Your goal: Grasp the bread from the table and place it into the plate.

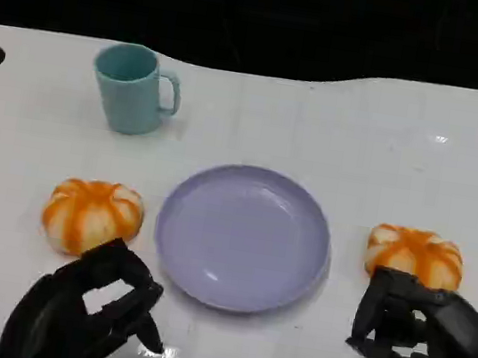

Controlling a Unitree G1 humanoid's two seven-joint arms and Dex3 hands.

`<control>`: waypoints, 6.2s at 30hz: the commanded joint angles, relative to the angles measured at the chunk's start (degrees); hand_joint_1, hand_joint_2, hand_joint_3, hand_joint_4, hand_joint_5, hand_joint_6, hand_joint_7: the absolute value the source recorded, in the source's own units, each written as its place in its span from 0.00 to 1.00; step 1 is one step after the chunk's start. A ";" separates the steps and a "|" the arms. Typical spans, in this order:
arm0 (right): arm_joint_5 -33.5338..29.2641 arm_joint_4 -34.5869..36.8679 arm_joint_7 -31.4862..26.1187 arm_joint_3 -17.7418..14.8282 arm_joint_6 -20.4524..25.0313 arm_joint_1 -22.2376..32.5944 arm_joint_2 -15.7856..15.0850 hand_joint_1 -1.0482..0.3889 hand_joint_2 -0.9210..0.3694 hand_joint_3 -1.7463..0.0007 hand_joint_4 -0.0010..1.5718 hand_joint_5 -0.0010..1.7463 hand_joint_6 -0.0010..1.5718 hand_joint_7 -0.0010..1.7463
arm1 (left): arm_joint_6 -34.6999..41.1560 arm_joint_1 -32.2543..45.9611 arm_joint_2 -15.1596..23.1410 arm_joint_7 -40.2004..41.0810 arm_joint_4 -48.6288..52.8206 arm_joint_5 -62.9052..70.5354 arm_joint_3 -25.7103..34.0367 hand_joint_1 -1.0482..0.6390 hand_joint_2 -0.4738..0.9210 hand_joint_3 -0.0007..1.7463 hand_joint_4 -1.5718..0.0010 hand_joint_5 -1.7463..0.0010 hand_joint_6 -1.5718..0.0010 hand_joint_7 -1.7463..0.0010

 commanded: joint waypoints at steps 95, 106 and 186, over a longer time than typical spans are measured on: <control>-54.63 16.82 -27.93 9.74 -12.82 -19.36 -15.78 0.48 0.12 1.00 0.06 0.19 0.21 0.01 | 0.08 -0.89 -0.01 0.95 0.03 1.07 -0.28 0.30 1.00 0.11 0.56 0.00 0.67 0.04; -55.49 28.52 -26.76 16.97 -11.36 -27.18 -15.09 0.48 0.08 0.99 0.13 0.10 0.23 0.00 | 0.01 -0.45 0.03 0.57 -0.48 0.83 -0.20 0.31 1.00 0.10 0.57 0.00 0.67 0.04; -49.26 40.96 -53.53 24.81 -24.94 -43.36 -1.73 0.62 0.50 0.37 0.63 1.00 0.48 0.99 | 0.68 1.06 -0.51 1.77 -3.06 1.38 -1.19 0.31 1.00 0.13 0.58 0.00 0.70 0.04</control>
